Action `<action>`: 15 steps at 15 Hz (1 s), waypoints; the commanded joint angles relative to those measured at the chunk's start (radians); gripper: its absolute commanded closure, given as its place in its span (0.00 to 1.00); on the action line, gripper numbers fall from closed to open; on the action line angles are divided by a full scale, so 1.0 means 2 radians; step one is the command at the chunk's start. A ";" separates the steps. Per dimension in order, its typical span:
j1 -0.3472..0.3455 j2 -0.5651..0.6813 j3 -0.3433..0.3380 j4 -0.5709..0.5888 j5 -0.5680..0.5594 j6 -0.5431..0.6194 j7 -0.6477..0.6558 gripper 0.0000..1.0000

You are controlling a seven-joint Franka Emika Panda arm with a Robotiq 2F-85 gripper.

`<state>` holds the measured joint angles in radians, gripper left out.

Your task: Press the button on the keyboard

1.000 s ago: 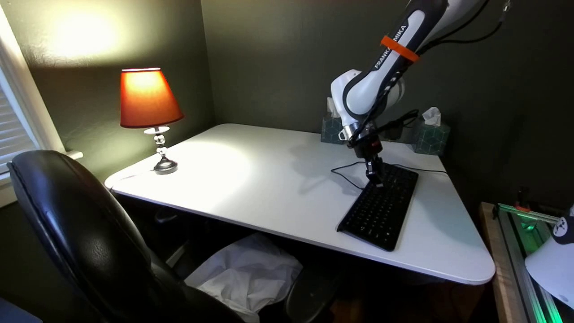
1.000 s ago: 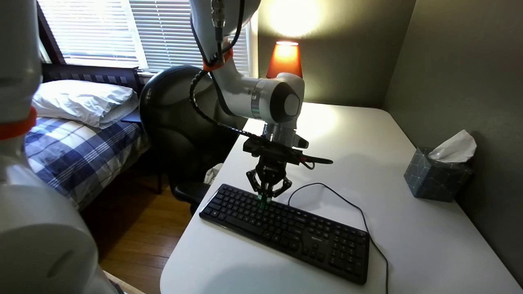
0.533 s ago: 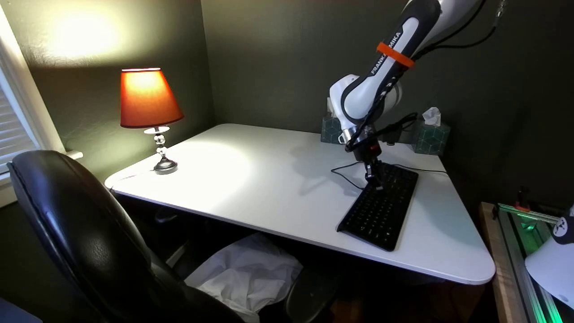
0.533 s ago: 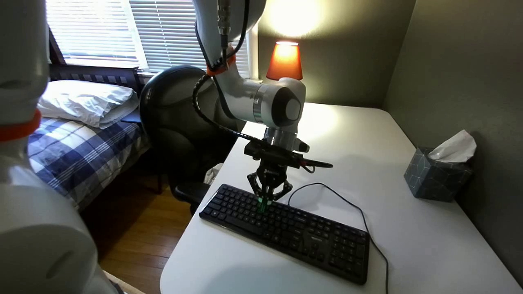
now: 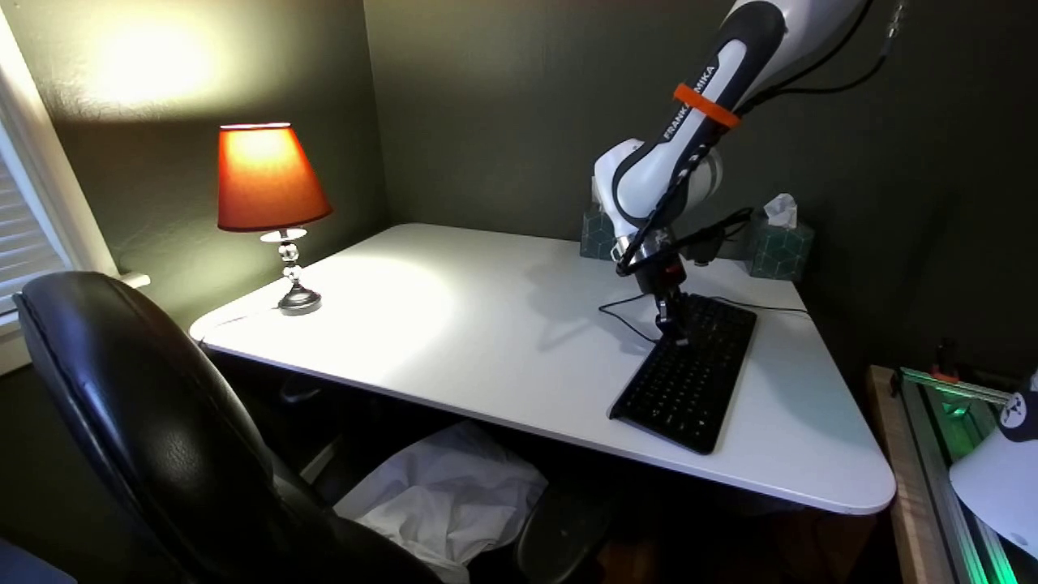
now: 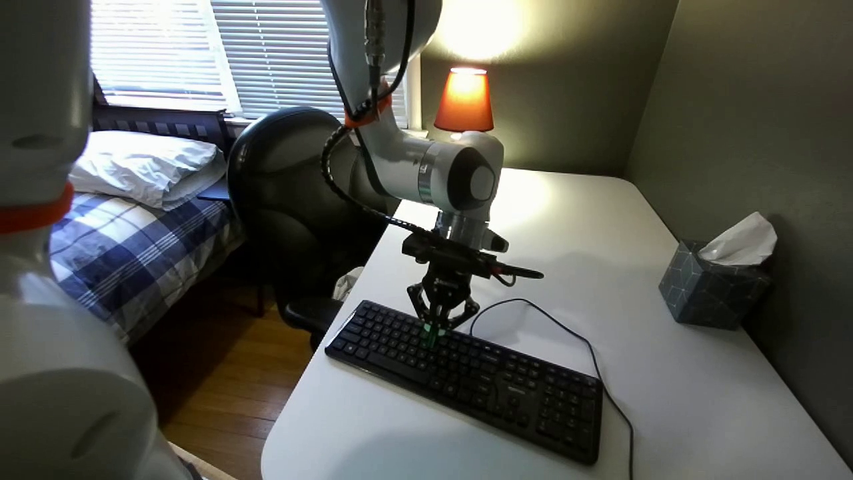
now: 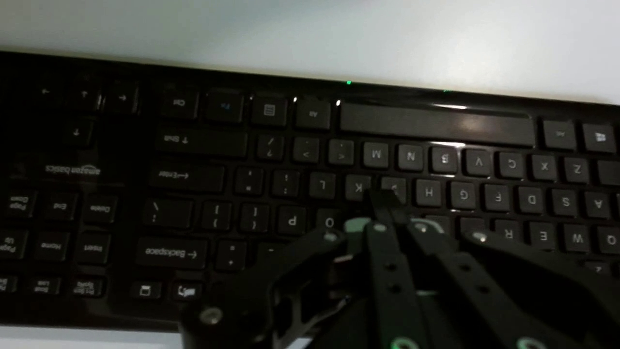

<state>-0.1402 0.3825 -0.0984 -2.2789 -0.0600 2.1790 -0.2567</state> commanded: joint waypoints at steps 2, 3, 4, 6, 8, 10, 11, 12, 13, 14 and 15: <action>-0.008 0.017 0.007 0.011 0.016 0.010 0.002 1.00; -0.008 0.019 0.006 0.013 0.016 0.010 0.003 1.00; -0.009 0.021 0.006 0.015 0.016 0.009 0.002 1.00; -0.009 0.025 0.006 0.019 0.015 0.007 0.004 1.00; -0.009 0.029 0.006 0.023 0.015 0.007 0.004 1.00; -0.010 0.031 0.006 0.025 0.014 0.006 0.005 1.00; -0.010 0.033 0.006 0.026 0.014 0.005 0.006 1.00; -0.010 0.034 0.006 0.027 0.013 0.005 0.006 1.00; -0.009 0.036 0.006 0.029 0.013 0.004 0.006 1.00; -0.009 0.036 0.006 0.029 0.013 0.003 0.007 1.00; -0.009 0.038 0.006 0.031 0.014 0.002 0.007 1.00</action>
<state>-0.1480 0.4278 -0.0980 -2.2399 -0.0468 2.1782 -0.2545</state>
